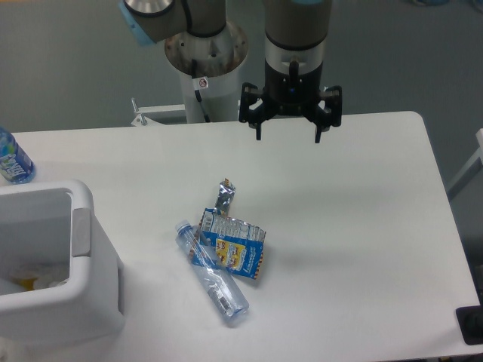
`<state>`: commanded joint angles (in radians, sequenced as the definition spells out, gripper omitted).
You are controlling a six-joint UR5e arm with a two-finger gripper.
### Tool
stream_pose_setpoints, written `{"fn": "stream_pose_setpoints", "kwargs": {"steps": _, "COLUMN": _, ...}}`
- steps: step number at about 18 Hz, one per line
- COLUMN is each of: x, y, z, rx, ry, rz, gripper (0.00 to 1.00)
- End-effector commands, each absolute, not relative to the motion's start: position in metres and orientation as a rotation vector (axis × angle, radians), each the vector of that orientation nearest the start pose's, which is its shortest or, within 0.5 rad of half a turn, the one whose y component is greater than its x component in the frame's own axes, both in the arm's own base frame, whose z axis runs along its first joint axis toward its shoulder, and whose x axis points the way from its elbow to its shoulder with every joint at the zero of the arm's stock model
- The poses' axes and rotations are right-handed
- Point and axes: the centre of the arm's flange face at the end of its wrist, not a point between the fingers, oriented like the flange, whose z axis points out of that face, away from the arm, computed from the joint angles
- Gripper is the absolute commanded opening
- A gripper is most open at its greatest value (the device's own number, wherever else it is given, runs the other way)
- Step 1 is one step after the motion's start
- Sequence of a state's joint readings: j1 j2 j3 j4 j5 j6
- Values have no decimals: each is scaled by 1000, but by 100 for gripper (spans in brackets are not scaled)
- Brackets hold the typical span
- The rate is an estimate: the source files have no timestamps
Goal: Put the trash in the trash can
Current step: 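Move the open gripper down toward the blue snack wrapper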
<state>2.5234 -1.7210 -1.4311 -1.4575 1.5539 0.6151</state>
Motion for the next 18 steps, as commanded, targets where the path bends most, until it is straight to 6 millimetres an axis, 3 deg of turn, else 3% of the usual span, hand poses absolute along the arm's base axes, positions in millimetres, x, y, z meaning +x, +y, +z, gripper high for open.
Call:
{"fn": "stream_pose_setpoints", "kwargs": {"steps": 7, "x": -400, "y": 466, "z": 414, "rx": -2935, "ry": -532, "rz": -29, "gripper": 100}}
{"fn": "stream_pose_setpoints", "kwargs": {"steps": 11, "x": -395, "y": 484, "z": 374, "rx": -2971, "ry": -542, "rz": -89, "gripper": 100}}
{"fn": "stream_pose_setpoints", "kwargs": {"steps": 15, "x": -403, "y": 497, "z": 329, "rx": -3009, "ry": -536, "rz": -142, "gripper": 100}}
{"fn": "stream_pose_setpoints", "kwargs": {"steps": 18, "x": -408, "y": 501, "z": 306, "rx": -3031, "ry": -544, "rz": -182, "gripper": 100}}
